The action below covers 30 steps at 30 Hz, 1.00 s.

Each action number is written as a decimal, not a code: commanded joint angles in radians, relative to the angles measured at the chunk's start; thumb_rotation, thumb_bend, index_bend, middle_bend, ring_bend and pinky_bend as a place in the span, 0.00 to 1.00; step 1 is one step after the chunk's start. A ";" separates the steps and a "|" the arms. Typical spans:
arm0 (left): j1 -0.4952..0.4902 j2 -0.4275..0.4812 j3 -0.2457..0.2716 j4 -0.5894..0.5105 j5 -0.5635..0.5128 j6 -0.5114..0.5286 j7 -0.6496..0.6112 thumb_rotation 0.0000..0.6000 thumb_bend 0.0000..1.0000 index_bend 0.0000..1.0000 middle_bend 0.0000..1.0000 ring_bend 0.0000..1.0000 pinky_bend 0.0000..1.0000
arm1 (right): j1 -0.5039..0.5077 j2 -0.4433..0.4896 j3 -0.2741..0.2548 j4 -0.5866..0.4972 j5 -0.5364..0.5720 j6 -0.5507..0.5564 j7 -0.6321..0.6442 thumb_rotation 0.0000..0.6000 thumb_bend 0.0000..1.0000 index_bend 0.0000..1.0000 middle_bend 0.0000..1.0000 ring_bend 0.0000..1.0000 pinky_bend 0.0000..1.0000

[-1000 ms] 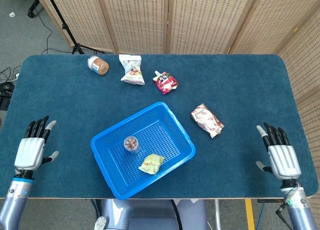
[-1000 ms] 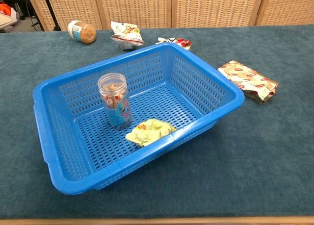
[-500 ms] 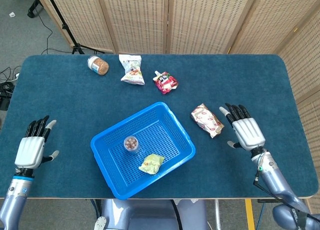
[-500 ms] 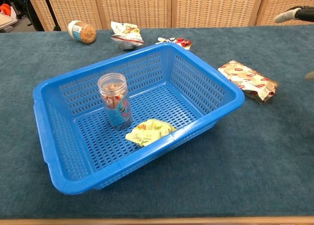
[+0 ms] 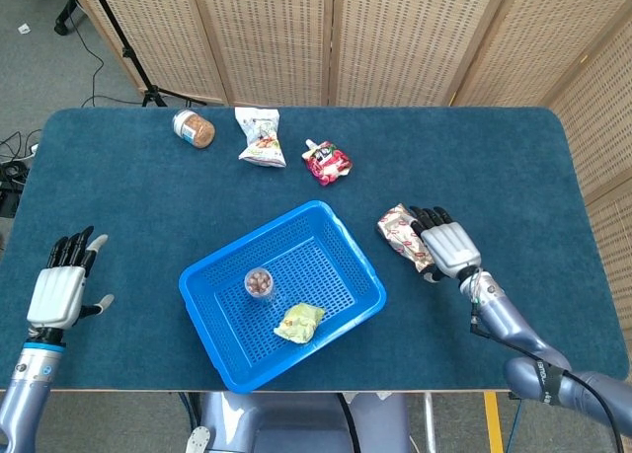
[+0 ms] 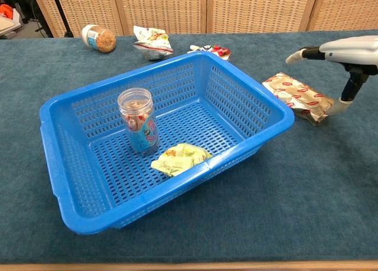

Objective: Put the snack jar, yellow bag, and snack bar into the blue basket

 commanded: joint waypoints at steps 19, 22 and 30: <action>0.002 0.002 -0.005 -0.003 0.009 -0.027 -0.003 1.00 0.18 0.00 0.00 0.00 0.00 | 0.145 -0.087 -0.033 0.191 0.068 -0.166 0.065 1.00 0.08 0.00 0.00 0.00 0.00; 0.002 0.000 -0.006 -0.003 0.011 -0.030 -0.003 1.00 0.18 0.00 0.00 0.00 0.00 | 0.162 -0.110 -0.040 0.236 0.062 -0.189 0.085 1.00 0.08 0.00 0.00 0.00 0.00; -0.001 -0.005 -0.007 0.005 0.006 -0.047 -0.002 1.00 0.18 0.00 0.00 0.00 0.00 | 0.187 -0.157 -0.052 0.321 0.034 -0.220 0.140 1.00 0.09 0.00 0.00 0.00 0.00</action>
